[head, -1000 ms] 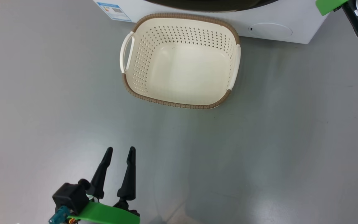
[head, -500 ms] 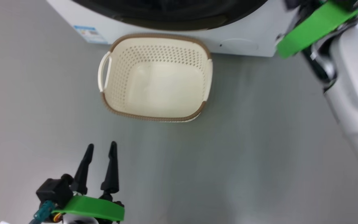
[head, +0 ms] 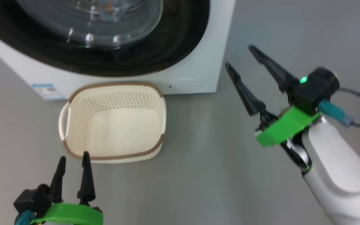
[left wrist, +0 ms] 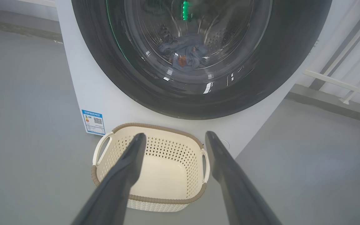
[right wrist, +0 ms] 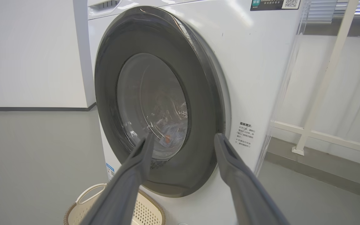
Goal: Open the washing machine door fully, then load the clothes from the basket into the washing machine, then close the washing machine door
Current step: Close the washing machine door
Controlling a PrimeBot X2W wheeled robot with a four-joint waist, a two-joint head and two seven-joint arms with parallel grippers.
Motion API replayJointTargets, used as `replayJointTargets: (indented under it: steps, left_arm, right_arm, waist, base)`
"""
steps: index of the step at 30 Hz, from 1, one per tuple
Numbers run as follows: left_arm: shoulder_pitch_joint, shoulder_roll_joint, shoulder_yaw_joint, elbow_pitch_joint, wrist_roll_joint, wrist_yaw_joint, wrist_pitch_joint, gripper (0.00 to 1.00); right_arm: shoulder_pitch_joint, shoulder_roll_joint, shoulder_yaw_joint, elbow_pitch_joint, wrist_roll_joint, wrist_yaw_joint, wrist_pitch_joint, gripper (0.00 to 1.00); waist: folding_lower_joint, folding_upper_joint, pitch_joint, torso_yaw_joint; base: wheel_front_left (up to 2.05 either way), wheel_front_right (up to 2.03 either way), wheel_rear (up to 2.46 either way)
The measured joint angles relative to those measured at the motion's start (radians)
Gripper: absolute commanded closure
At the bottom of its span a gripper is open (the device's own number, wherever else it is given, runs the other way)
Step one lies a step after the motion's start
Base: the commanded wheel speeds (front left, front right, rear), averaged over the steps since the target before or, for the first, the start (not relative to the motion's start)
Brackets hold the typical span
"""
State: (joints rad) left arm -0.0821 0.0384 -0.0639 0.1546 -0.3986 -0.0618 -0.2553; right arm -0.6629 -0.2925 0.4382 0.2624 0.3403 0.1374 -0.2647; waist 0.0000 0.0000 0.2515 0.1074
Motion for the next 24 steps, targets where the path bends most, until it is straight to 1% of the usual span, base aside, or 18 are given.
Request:
replayJointTargets:
  steps: [7,15,19,20,24]
  left_arm:
    - [0.053,0.000,0.026,0.007,0.008,0.001,0.000,0.00]
    - [0.084,0.001,0.055,0.022,0.025,0.000,0.000,0.00]
    - [0.084,0.001,0.047,0.027,0.025,0.000,0.000,0.00]
    - [0.084,0.001,0.041,0.033,0.025,0.000,0.000,0.00]
    - [0.089,0.001,0.039,0.042,0.026,0.000,0.000,0.00]
  right_arm:
    - [0.236,0.005,-0.102,-0.037,-0.074,0.000,0.000,0.00]
    - [0.397,0.010,-0.204,-0.086,-0.124,0.000,0.000,0.00]
    - [0.446,0.017,-0.236,-0.097,-0.135,0.000,0.000,0.00]
    - [0.475,0.026,-0.263,-0.105,-0.153,0.000,0.000,0.00]
    - [0.518,0.042,-0.299,-0.109,-0.156,0.000,0.000,0.00]
  waist:
    - [0.0000,0.0000,-0.099,-0.100]
    - [0.0000,0.0000,-0.179,-0.199]
    - [0.0000,0.0000,-0.204,-0.220]
    - [0.0000,0.0000,-0.219,-0.228]
    - [0.0000,0.0000,-0.237,-0.233]
  base:
    - [0.00,0.00,0.00]
    - [0.00,0.00,0.00]
    - [0.00,0.00,0.00]
    - [0.00,0.00,0.00]
    - [0.00,0.00,0.00]
